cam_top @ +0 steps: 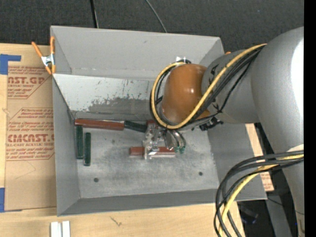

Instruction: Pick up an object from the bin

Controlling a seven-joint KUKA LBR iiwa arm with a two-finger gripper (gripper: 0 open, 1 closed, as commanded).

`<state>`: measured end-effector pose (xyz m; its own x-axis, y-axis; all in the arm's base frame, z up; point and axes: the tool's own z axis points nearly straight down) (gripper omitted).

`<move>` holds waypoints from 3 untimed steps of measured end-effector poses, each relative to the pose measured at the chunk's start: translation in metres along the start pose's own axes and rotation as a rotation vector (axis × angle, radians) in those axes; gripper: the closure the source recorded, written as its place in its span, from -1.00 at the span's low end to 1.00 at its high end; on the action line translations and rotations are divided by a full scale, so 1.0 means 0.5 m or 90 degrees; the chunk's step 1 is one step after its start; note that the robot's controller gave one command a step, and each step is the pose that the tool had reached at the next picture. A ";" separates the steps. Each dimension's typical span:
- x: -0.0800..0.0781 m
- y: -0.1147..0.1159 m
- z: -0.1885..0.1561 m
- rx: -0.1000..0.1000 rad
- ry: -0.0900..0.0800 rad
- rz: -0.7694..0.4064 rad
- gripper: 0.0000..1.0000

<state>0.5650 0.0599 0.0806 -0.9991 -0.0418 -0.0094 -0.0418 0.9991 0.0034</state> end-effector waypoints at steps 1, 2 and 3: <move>0.000 0.000 -0.001 0.000 0.001 0.000 1.00; 0.004 0.000 -0.010 0.001 0.007 0.000 1.00; 0.008 0.000 -0.045 0.002 0.012 0.000 1.00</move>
Offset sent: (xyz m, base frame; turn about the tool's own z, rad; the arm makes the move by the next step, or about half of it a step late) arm 0.0000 -0.0001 0.0472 0.0000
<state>0.5609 0.0596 0.1030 -0.9991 -0.0419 0.0097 -0.0419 0.9991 0.0007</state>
